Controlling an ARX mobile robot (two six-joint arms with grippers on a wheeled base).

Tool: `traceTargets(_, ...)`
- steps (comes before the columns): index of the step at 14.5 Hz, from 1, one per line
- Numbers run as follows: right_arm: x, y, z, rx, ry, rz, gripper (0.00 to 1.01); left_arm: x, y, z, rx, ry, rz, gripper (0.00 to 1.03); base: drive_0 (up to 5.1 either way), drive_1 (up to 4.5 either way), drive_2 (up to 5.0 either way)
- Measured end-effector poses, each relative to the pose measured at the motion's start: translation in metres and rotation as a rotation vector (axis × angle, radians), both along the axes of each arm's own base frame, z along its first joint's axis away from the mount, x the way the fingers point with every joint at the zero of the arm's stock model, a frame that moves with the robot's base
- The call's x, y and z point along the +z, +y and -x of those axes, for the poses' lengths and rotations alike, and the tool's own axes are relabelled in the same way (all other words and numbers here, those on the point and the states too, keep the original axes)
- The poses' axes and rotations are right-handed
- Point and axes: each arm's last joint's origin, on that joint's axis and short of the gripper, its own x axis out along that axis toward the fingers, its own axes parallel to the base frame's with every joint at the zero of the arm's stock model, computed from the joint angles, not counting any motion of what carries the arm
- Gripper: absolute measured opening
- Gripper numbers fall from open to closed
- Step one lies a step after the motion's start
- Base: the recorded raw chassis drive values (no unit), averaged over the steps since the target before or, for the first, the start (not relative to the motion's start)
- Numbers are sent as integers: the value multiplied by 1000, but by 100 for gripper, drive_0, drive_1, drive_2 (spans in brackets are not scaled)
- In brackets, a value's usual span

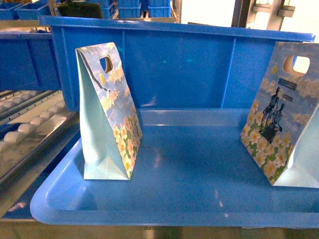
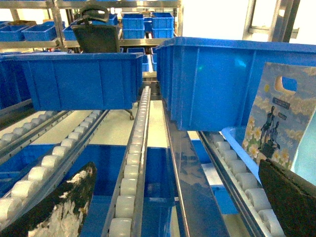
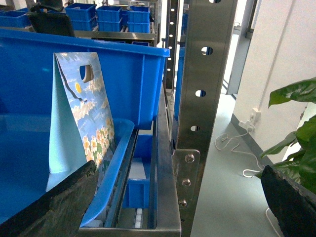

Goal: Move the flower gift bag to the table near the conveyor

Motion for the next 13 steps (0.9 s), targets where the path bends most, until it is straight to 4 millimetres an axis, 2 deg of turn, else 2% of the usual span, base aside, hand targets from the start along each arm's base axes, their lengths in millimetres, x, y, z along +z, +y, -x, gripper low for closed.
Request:
traceTargets(6, 5, 4, -7, 30, 13, -29, 98, 8, -6, -7, -49, -56, 27, 98, 0, 0, 0)
traceTargets(8, 31, 14, -12, 51, -39, -47, 98, 12, -13, -15, -56, -43, 32, 98, 0, 0, 0)
traceTargets(9, 43, 19, -17, 59, -56, -52, 98, 23, -20, -20, -69, -64, 39, 98, 0, 0, 0)
traceTargets(11, 52, 28, -29, 70, -23, -48, 98, 47, -38, -36, -122, -95, 57, 98, 0, 0, 0)
traceTargets(13, 60, 37, -41, 87, 9, -46, 98, 54, -45, -55, -126, -59, 74, 98, 0, 0, 0)
